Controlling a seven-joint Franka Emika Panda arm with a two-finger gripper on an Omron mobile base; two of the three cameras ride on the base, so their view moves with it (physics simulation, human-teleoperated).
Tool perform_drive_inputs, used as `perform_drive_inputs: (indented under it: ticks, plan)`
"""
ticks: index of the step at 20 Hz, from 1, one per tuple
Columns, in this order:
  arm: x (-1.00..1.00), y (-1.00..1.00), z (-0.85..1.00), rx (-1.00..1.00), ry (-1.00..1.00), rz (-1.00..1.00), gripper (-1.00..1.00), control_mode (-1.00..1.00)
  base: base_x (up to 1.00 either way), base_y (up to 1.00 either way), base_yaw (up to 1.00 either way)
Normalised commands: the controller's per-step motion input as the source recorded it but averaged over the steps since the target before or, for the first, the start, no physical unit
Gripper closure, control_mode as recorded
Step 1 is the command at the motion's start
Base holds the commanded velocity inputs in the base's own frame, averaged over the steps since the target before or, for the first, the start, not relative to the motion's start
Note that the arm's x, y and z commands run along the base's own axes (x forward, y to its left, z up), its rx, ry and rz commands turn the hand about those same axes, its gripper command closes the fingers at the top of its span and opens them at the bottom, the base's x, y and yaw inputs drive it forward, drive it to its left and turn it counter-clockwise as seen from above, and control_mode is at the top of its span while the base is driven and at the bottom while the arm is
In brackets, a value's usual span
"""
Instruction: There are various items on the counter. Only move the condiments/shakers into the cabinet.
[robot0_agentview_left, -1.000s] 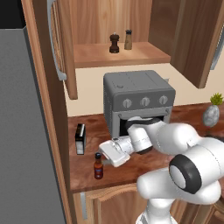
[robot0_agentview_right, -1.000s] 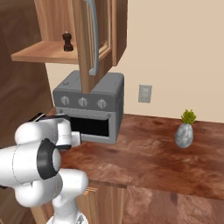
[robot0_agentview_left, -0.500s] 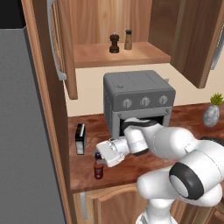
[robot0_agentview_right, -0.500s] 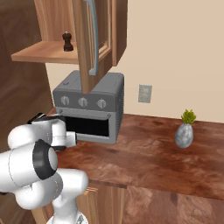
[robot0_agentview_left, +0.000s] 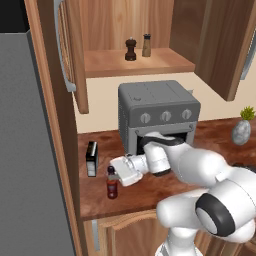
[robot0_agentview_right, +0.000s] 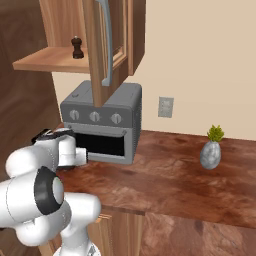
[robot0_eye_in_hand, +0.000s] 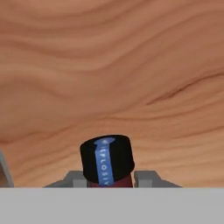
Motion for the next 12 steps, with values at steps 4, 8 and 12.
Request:
perform_drive_inputs:
  ticks: [4,8,12]
  plan:
    - [-0.19,0.0,1.0,0.0,-0.08,-0.29,1.0,-1.0,0.0,0.0,0.0]
    - [-0.15,0.04,1.0,-0.01,-0.01,-0.29,1.0,-1.0,0.0,0.0,0.0]
    - [-0.48,-0.01,1.0,0.0,-0.01,-0.26,1.0,-1.0,0.0,0.0,0.0]
